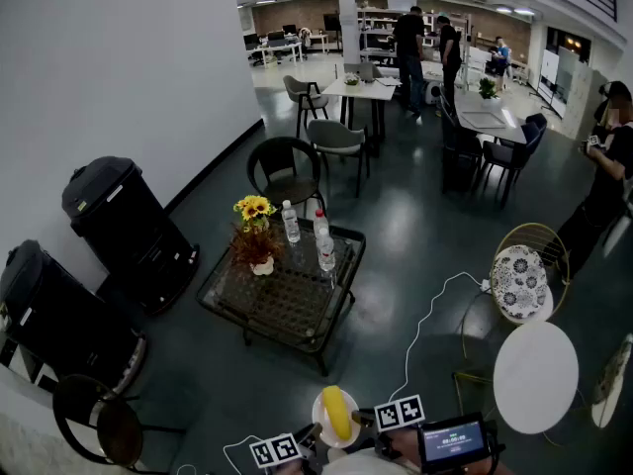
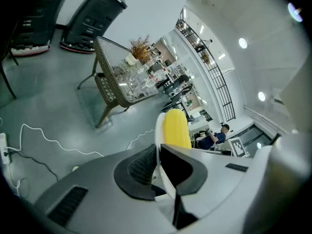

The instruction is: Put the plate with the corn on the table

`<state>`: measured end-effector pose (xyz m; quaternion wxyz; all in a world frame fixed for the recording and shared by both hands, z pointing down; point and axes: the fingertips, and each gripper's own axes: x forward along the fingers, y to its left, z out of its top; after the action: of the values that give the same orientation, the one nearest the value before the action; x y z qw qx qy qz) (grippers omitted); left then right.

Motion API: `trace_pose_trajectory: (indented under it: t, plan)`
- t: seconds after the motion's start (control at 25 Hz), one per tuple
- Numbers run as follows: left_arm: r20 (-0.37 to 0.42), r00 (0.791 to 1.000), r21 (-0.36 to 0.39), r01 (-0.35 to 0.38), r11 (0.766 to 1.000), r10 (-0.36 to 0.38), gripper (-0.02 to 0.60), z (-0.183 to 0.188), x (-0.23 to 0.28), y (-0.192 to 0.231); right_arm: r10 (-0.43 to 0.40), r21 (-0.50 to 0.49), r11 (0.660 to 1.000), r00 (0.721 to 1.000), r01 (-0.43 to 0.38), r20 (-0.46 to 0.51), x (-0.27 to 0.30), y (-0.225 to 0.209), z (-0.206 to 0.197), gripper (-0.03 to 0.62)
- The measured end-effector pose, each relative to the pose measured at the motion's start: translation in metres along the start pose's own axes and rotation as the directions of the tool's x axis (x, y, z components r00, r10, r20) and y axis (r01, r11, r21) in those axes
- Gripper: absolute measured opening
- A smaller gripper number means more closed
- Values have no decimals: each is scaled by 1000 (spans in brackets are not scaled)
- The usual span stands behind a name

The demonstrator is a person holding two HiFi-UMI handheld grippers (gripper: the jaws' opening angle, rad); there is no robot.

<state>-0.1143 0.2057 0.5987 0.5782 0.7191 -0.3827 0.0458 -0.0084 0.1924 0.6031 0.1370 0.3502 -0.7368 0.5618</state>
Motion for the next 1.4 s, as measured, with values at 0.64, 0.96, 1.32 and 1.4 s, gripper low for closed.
trace_pose_trajectory:
  t: [0.64,0.96,1.32,1.4]
  plan:
    - [21,1000,10,-10,1000,10,32,-86,5,-55,38,-11,999,999,-38,27,-86,-27,-49,44]
    - [71,997,22,-30,999,28,34,-103,6,-68,80,-48,996,997,-79,21,-105,-31,-55,44]
    - [92,995,14,-45,999,44,34,-126,13,-87,104,-51,993,995,-104,-2,-130,-43,-64,44]
    - [96,994,14,-51,999,50,34,-129,15,-88,104,-51,993,995,-104,-5,-131,-46,-65,44]
